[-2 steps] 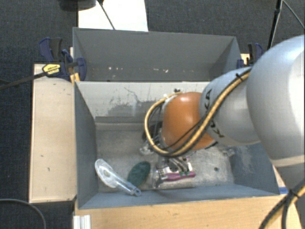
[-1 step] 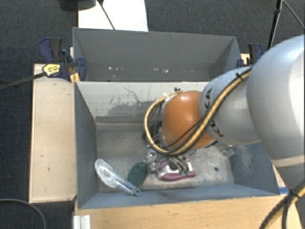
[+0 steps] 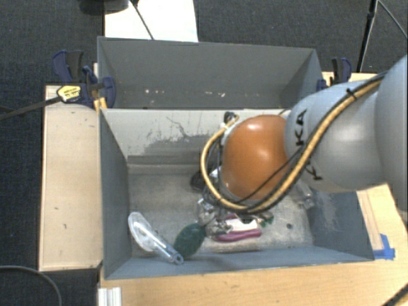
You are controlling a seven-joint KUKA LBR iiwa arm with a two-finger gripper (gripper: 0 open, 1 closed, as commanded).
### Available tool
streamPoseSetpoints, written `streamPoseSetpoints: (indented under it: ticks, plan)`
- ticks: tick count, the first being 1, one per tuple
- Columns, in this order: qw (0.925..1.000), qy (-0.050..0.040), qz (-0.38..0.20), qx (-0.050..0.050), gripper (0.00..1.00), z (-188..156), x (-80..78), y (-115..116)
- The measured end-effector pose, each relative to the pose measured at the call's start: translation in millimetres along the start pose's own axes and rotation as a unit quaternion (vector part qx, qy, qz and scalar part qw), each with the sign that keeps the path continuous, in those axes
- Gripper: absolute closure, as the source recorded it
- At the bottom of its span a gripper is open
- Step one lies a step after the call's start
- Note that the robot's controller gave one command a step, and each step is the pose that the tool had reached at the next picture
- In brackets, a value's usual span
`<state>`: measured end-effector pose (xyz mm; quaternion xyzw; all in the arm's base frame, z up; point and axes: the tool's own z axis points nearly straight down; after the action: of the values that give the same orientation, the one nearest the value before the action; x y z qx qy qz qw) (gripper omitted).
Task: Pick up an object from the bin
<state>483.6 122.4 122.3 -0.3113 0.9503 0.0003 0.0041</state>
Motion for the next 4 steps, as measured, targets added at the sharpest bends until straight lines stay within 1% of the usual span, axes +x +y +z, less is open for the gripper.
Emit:
streamPoseSetpoints:
  ticks: [1,2,3,4]
  plan:
    - [1.0,0.0001,-0.006,0.0,1.0,50.9,-9.1,-9.6]
    - [1.0,0.0021,-0.005,-0.001,0.0,50.8,-7.6,-8.8]
    - [1.0,-0.0013,-0.004,0.0,1.0,48.9,-10.3,-9.1]
    - [1.0,0.002,-0.003,-0.001,0.0,50.7,-7.7,-8.9]
